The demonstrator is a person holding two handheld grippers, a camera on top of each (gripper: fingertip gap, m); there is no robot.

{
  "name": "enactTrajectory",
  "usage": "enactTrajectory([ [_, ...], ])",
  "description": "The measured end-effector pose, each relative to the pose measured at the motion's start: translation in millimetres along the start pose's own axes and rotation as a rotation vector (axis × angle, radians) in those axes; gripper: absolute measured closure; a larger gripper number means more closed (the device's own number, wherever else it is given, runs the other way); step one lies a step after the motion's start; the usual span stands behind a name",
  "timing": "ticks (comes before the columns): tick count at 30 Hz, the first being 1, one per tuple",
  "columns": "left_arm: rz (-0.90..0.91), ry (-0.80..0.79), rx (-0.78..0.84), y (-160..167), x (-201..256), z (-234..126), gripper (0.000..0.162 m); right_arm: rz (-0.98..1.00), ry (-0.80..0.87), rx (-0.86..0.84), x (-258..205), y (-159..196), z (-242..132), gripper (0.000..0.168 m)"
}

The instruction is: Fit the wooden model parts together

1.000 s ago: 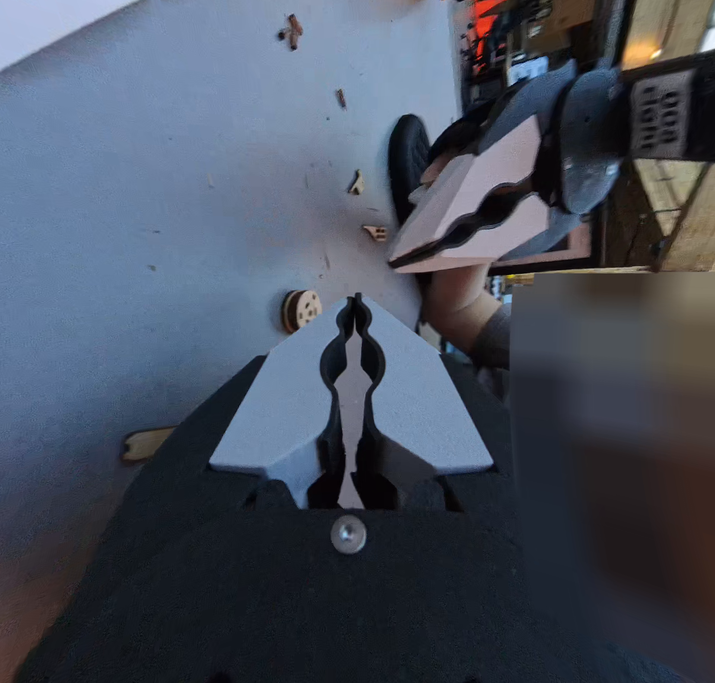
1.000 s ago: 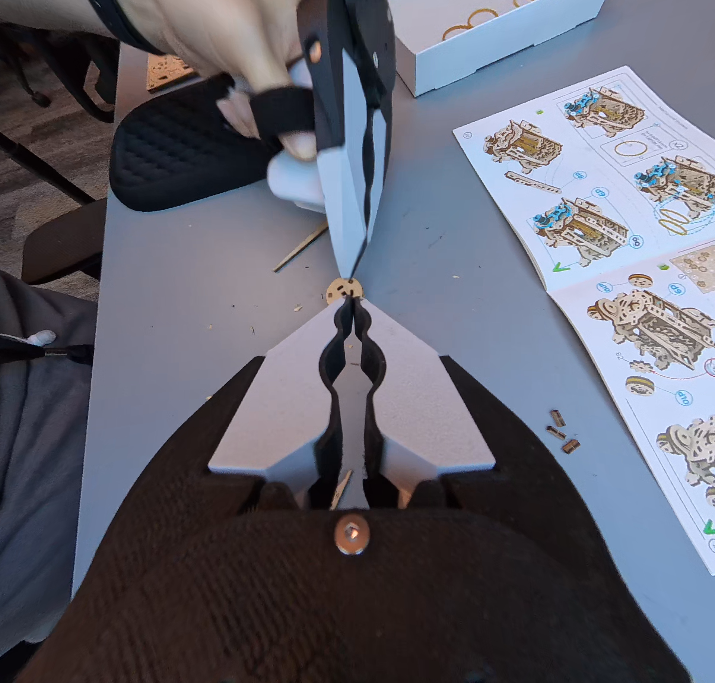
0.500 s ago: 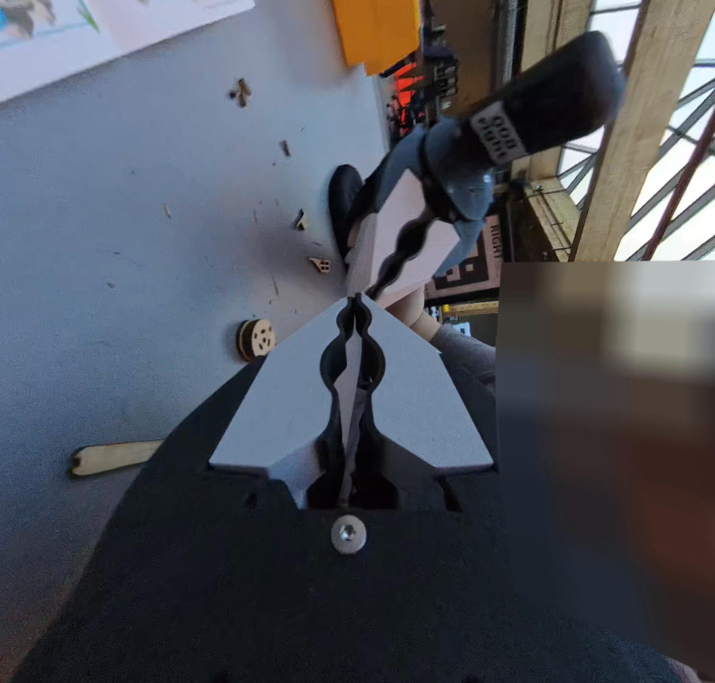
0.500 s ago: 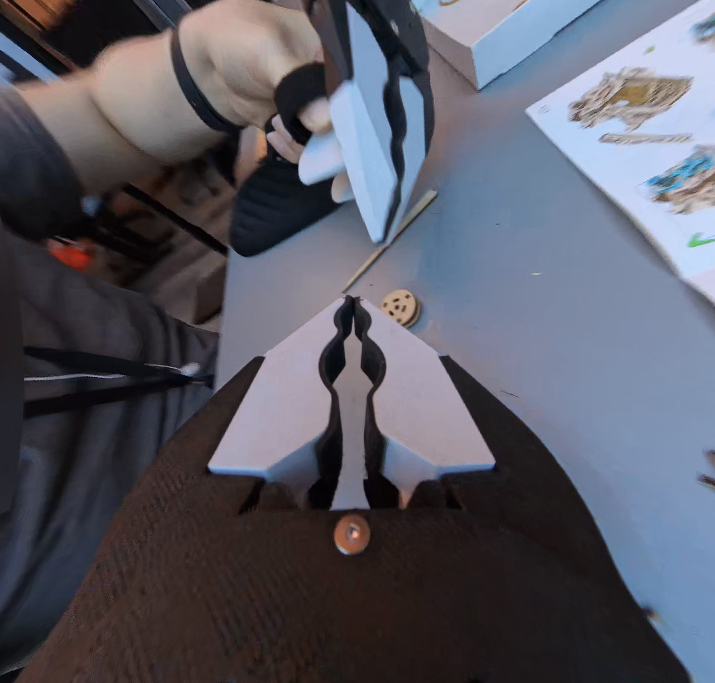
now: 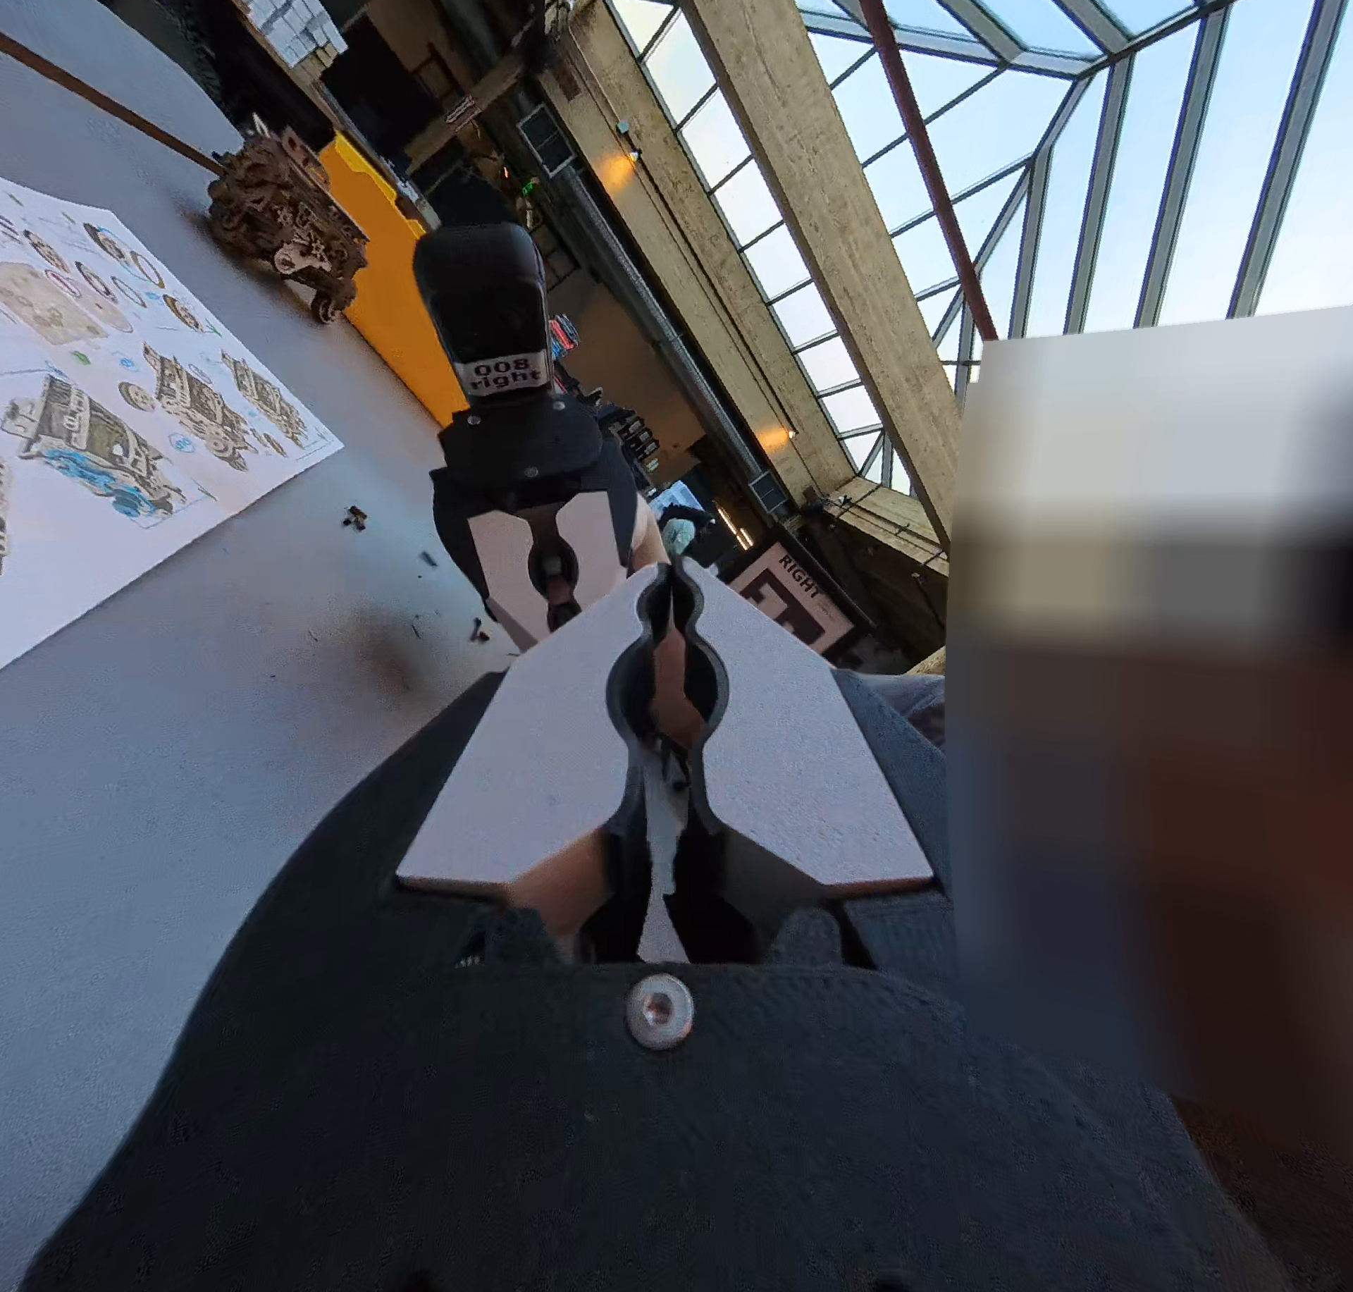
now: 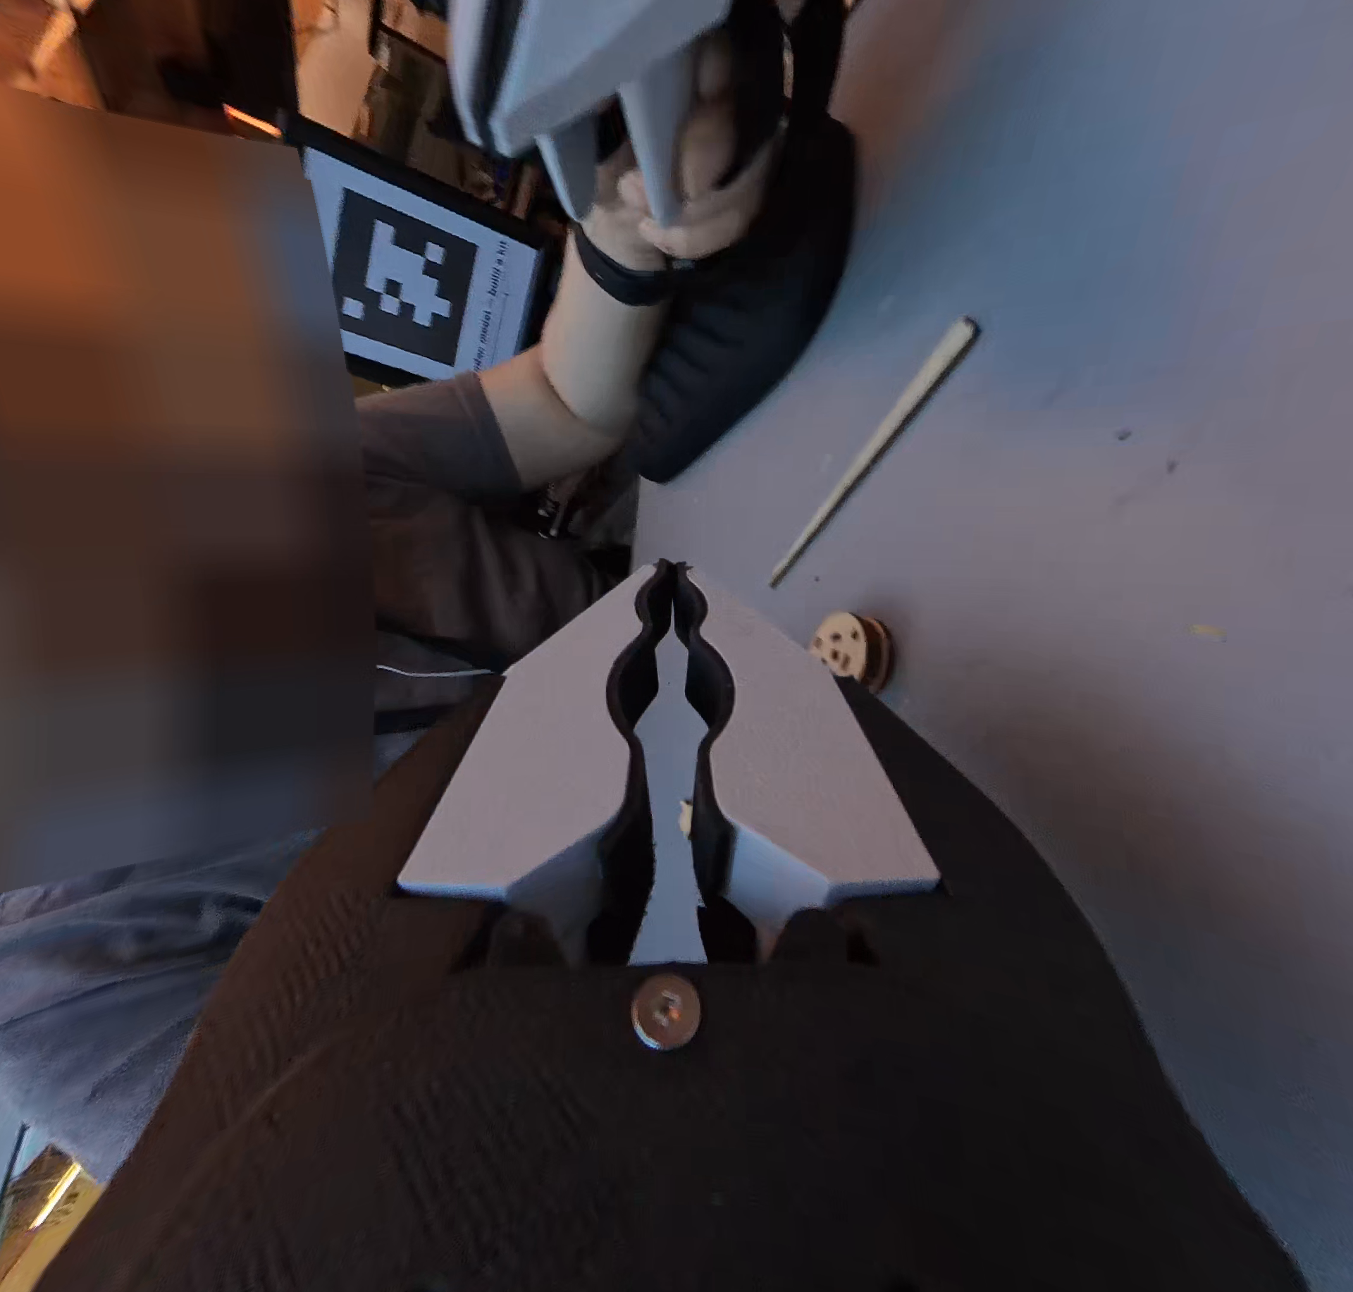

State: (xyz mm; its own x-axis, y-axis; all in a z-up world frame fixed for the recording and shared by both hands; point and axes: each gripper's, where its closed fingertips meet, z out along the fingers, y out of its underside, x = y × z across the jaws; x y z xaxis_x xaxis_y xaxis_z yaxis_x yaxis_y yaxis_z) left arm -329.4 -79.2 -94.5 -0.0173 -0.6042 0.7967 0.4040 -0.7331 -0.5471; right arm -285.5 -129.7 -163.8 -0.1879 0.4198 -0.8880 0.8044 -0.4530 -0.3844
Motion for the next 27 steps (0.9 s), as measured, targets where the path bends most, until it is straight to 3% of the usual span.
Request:
enactTrajectory([
  [1,0.018,0.007,-0.012,1.9,2.1,2.1,0.162,0.038,0.058,-0.049,17.8,12.1,0.3,0.168],
  [2,0.024,0.023,-0.023,4.1,5.4,4.5,0.162,0.125,0.14,-0.095,43.9,26.2,-0.2,0.168],
  [3,0.024,0.03,-0.031,6.5,7.7,6.5,0.162,0.195,0.059,-0.041,39.2,20.4,0.5,0.168],
  [4,0.024,0.033,-0.036,8.4,9.4,8.6,0.162,0.163,0.064,-0.026,34.5,16.7,-1.1,0.168],
  [6,0.032,0.049,-0.054,12.0,13.8,12.7,0.162,0.022,-0.1,0.03,-13.2,-1.8,-1.4,0.168],
  [7,0.042,0.05,-0.062,13.8,14.8,15.0,0.162,0.028,-0.024,0.002,-1.6,0.8,2.8,0.168],
  [8,0.047,0.047,-0.074,16.3,14.4,16.6,0.162,0.09,0.168,-0.116,38.4,21.9,6.7,0.168],
  [10,0.038,0.027,-0.096,21.1,9.2,18.2,0.162,0.212,0.06,-0.059,36.9,16.7,11.1,0.168],
  [11,0.032,0.019,-0.096,21.7,7.1,18.3,0.162,0.14,0.122,-0.075,34.5,16.7,7.1,0.168],
  [13,0.028,0.03,-0.097,21.3,9.4,18.4,0.162,-0.021,-0.058,0.023,-22.7,-5.2,5.8,0.168],
  [14,0.037,0.026,-0.1,21.5,9.8,18.6,0.162,-0.037,-0.056,0.018,-23.7,-4.8,8.3,0.168],
  [15,0.047,0.018,-0.102,21.8,9.4,18.8,0.162,0.033,0.133,-0.07,19.4,11.0,11.5,0.168],
  [17,0.051,0.013,-0.108,23.0,9.0,18.3,0.162,0.247,0.026,-0.043,34.3,14.6,16.0,0.168],
  [19,0.046,0.006,-0.1,21.8,8.5,17.1,0.162,0.074,0.091,-0.053,18.2,9.9,11.4,0.168],
  [20,0.048,0.009,-0.097,20.8,9.7,16.7,0.162,0.011,-0.057,0.011,-15.6,-3.5,11.9,0.168],
  [21,0.056,0.007,-0.1,20.9,10.4,16.6,0.162,0.031,-0.061,0.004,-14.5,-3.1,13.9,0.168],
  [22,0.067,0.001,-0.101,20.8,10.1,16.8,0.162,0.104,0.186,-0.106,37.6,18.0,13.6,0.168],
  [23,0.073,0.0,-0.099,20.6,10.1,16.7,0.162,0.217,0.069,-0.08,35.0,17.3,17.6,0.168],
  [24,0.069,-0.001,-0.097,20.8,9.8,16.3,0.162,0.217,0.072,-0.063,35.0,15.4,17.5,0.168],
  [25,0.061,-0.003,-0.096,20.8,9.3,15.7,0.162,0.124,0.097,-0.079,26.4,14.8,16.0,0.168],
  [27,0.067,0.0,-0.093,19.7,10.6,15.6,0.162,0.038,-0.13,0.02,-22.4,-5.6,14.7,0.168],
])
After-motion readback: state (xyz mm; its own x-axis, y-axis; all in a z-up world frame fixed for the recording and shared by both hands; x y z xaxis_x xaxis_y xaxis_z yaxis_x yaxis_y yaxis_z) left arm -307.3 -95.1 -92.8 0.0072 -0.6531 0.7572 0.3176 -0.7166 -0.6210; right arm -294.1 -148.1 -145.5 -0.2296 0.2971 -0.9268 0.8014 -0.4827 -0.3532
